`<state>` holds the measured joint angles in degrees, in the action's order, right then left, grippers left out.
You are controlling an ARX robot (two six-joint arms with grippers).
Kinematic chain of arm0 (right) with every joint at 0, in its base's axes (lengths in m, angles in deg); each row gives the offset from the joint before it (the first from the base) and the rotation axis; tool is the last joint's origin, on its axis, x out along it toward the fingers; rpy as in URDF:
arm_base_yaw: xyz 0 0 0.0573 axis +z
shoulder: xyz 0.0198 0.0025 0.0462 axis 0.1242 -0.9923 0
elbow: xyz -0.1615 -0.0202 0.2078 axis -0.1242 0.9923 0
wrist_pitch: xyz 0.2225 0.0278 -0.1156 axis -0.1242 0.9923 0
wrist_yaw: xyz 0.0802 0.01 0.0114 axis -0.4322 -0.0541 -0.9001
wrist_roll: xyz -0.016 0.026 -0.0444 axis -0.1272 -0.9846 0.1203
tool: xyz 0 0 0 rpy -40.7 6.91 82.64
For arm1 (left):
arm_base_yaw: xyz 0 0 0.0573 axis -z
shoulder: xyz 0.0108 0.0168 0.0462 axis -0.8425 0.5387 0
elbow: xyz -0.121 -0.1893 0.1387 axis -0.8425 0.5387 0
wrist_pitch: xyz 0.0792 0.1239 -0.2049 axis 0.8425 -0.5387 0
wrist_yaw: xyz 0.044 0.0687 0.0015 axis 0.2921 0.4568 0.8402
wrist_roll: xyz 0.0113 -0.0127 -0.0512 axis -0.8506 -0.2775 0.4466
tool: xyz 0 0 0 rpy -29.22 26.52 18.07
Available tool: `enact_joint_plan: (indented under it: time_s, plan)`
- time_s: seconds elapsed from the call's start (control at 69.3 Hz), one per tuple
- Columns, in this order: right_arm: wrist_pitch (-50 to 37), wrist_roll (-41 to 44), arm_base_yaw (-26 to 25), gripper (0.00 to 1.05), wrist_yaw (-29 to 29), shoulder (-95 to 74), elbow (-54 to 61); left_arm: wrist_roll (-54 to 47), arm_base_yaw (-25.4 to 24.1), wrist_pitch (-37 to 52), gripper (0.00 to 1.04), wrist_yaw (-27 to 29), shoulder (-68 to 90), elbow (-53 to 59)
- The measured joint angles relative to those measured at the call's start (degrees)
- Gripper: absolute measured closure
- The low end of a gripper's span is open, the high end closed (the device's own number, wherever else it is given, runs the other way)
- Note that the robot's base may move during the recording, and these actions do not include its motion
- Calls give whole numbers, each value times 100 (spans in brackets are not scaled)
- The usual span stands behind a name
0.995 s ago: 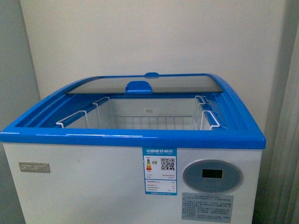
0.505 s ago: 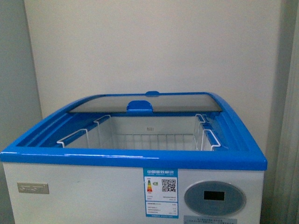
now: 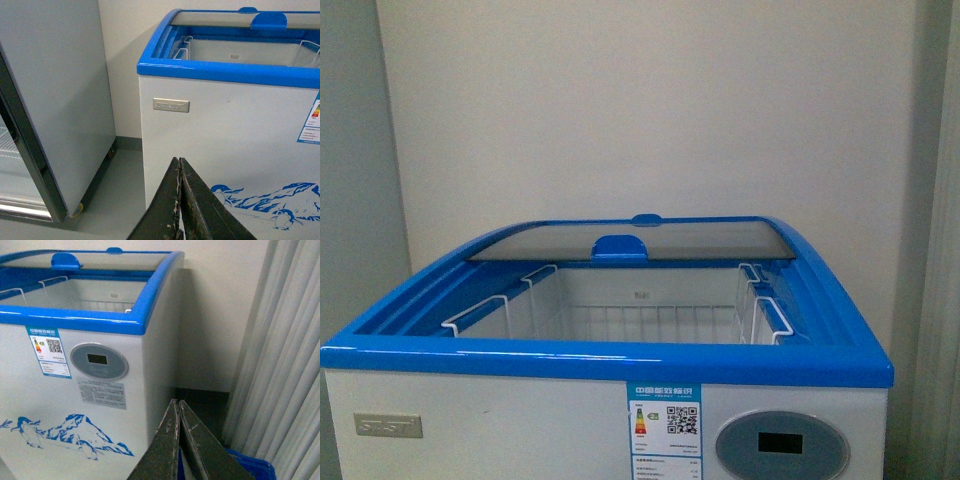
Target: Put drink in fridge
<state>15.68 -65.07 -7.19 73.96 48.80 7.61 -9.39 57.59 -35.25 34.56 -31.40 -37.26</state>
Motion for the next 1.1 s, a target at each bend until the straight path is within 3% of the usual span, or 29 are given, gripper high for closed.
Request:
enact_joint_plan:
  time_s: [0.49, 1.038, 1.067, 1.096]
  plan:
    - [-33, 2, 0, 101, -2, 278, 238, 4, 0, 0, 101, -2, 0, 0]
    - [-33, -2, 0, 12, -2, 282, 238, 13, 0, 0, 9, 0, 0, 0]
    - [-33, -13, 0, 6, -2, 282, 238, 11, 0, 0, 7, -2, 0, 0]
    - [-33, -13, 0, 7, -2, 282, 238, 13, 0, 0, 8, -2, 0, 0]
